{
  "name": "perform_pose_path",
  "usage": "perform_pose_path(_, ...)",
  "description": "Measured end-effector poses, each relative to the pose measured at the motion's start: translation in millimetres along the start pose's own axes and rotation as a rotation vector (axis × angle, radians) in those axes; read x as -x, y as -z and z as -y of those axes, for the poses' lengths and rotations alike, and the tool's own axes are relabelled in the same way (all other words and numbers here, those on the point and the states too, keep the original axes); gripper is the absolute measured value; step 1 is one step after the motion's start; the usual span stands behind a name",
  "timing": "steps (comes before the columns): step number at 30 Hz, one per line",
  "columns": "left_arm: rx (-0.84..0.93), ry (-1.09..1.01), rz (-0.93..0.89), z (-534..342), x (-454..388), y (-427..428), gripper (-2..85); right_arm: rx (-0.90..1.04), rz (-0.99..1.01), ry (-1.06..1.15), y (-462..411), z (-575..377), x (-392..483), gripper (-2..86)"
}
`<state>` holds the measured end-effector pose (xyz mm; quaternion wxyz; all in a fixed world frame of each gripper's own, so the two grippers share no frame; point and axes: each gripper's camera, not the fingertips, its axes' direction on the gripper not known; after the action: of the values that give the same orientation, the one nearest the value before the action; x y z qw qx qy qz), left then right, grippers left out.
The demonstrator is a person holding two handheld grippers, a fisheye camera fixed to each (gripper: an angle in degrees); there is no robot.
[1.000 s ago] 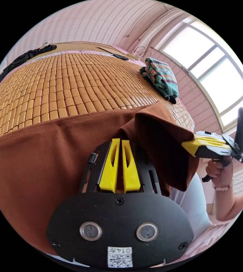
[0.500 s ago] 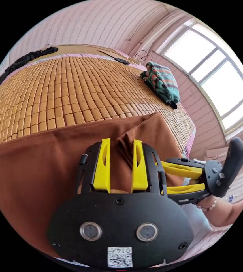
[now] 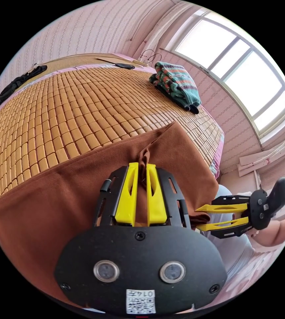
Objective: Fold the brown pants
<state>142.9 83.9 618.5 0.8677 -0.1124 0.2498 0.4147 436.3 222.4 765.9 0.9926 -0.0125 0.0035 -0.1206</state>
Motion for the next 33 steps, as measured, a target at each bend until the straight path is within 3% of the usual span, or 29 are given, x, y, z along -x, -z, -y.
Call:
perform_pose_path(8,-0.051,0.005,-0.096,-13,-7,36,4.2,-0.042,0.053,-0.024,45,-1,-15,3.2)
perform_pose_path(13,-0.203,-0.031,-0.085,-28,-17,94,3.9,-0.220,0.167,0.019,102,10,-12,2.7)
perform_pose_path(19,-0.322,-0.008,0.135,-82,32,213,3.8,-0.369,0.478,0.251,105,96,51,2.8)
perform_pose_path(25,-0.293,0.074,0.635,-178,104,372,5.1,-0.407,0.772,0.520,69,229,202,5.8)
perform_pose_path(27,-0.233,0.277,0.800,-228,157,405,5.7,-0.291,0.812,0.549,36,261,247,7.1)
perform_pose_path(30,-0.248,0.442,0.835,-291,184,428,5.7,-0.140,0.764,0.563,3,269,282,7.3)
perform_pose_path(33,-0.298,0.426,0.799,-332,163,421,5.4,-0.140,0.683,0.565,2,240,263,7.0)
